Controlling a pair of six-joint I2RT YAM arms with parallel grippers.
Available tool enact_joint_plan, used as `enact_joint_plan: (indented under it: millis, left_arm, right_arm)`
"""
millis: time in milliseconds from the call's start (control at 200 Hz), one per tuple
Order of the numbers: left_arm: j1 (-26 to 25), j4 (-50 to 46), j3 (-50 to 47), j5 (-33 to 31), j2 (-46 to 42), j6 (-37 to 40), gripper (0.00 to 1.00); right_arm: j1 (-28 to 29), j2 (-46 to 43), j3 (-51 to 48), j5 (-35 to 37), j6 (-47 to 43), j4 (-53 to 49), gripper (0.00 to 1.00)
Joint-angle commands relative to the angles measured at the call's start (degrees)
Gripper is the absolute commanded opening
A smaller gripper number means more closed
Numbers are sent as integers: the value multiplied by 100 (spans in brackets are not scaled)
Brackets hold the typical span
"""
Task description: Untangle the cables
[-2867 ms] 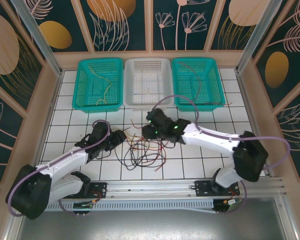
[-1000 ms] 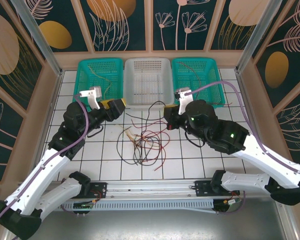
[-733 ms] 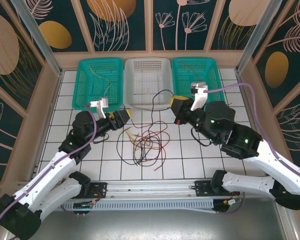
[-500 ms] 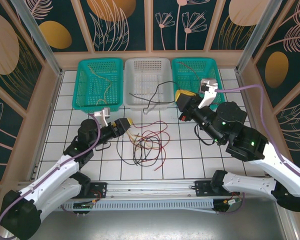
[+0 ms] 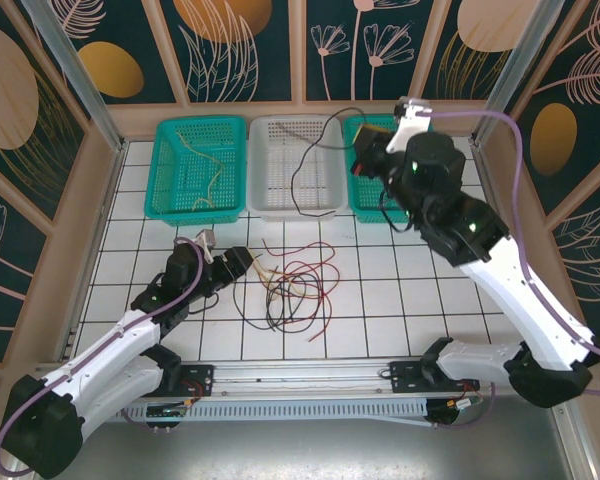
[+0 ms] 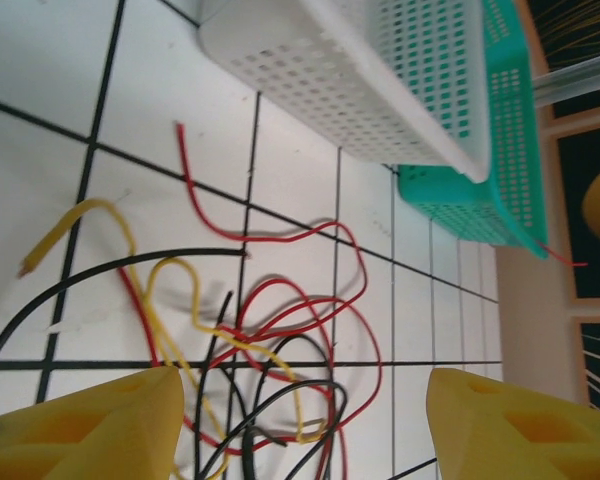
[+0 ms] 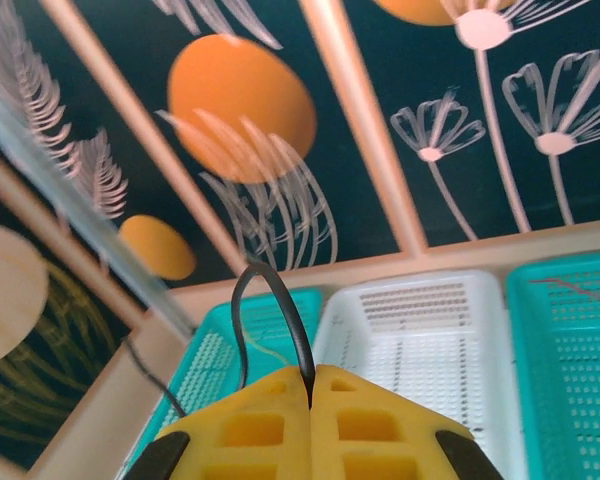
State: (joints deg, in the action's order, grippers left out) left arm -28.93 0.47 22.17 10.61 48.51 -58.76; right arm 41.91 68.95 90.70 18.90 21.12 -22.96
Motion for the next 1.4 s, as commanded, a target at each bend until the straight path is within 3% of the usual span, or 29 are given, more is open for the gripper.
enact_joint_plan:
  millis: [0,280,496,641,771,816,891,1061,1251,1396]
  left_arm:
    - [-25,-409,137,-160,-140,132,65]
    - [-25,-590,344,5,91,256,63]
    - [-25,-1060,490,-459,-70,286,64]
    - [-26,-1152,428,-710,-142,278,66]
    - [-17,-1419,561,-894,18,342,67]
    - [-25,-1570,619,-1002,88,404,67]
    - [-21,-1896,736,-1267,228,555,67]
    - [-25,-2027,738,-1434,630,816,61]
    - [-99,-1645,820,-1329,1656,1091,42]
    - [-287,-1560,1090,-1456,2356,1290,44]
  right_arm:
    - [-400,358,318,-930,76,-93,0]
    - [-936,1598,1519,-1472,16,-120,0]
    - [-1302,2662,2759,-1782,-108,-512,0]
    - [-1414,3206,2891,-2083,-64,-581,0]
    - [-1435,3676,2647,-2099,-73,-713,24]
    - [-1422,3831,2621,-2051,-52,-917,37]
    - [-1338,3800,2167,-2022,33,-952,47]
    - [-645,2903,273,-1747,182,-252,48]
    - [256,1948,-1372,-1083,658,110,48]
    - [397,1193,-2581,-1178,1341,542,48]
